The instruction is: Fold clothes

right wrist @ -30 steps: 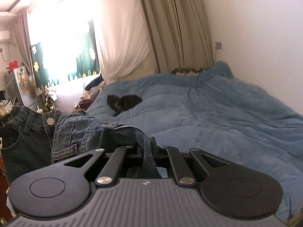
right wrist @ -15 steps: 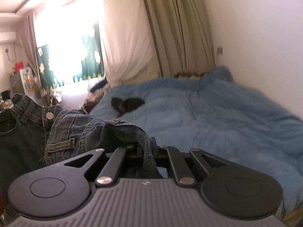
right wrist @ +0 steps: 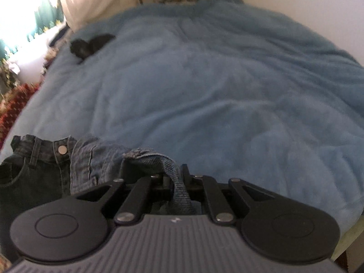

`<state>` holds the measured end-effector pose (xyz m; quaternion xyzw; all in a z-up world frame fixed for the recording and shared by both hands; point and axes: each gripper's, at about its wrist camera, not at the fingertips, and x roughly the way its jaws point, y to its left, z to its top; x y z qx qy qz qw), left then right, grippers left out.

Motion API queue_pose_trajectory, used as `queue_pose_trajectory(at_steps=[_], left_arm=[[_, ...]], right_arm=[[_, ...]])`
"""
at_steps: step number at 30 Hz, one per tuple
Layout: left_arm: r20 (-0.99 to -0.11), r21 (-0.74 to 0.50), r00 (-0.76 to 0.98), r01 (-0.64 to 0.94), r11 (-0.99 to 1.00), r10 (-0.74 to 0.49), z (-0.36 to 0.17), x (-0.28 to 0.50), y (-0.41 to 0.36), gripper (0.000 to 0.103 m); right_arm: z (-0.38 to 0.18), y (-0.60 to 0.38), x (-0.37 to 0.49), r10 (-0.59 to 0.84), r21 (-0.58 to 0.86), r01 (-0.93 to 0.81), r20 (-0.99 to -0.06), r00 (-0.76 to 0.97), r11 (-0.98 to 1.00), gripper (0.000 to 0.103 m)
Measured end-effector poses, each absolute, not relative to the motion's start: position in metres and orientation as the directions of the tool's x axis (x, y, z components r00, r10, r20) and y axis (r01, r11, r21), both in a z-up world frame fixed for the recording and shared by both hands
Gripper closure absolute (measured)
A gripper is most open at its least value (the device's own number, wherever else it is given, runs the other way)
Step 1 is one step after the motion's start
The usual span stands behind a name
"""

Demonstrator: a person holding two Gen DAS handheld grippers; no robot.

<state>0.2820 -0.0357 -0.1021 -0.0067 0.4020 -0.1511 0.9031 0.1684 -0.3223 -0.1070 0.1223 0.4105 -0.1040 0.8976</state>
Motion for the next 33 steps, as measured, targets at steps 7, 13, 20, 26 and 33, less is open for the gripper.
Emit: queue_pose_trajectory(at_steps=[7,13,20,26,33], left_arm=[[-0.742,-0.160,0.600,0.272,0.949,-0.297,-0.108,0.293,-0.005,0.089],[-0.740,-0.159,0.616,0.230,0.960,-0.271,-0.100,0.293,0.023,0.089],[-0.750,-0.202,0.610,0.156,0.967,-0.255,-0.103,0.304,0.049,0.089],[-0.743,-0.230,0.616,0.133,0.964,-0.262,-0.098,0.287,0.058,0.089],[-0.741,-0.226,0.609,0.170,0.959,-0.283,-0.099,0.278,0.050,0.089]], right_arm=[[-0.115,-0.319,0.180,-0.135,0.037,0.262,-0.784,0.606,0.964,0.067],[-0.090,-0.306,0.162,-0.164,-0.020,0.241,-0.788,0.593,0.970,0.067],[-0.077,-0.249,0.144,-0.138,-0.104,0.091,-0.768,0.625,0.990,0.048],[-0.085,-0.206,0.149,-0.100,-0.138,-0.011,-0.763,0.638,0.990,0.048],[-0.065,-0.212,0.139,-0.170,-0.220,0.017,-0.701,0.693,0.975,0.050]])
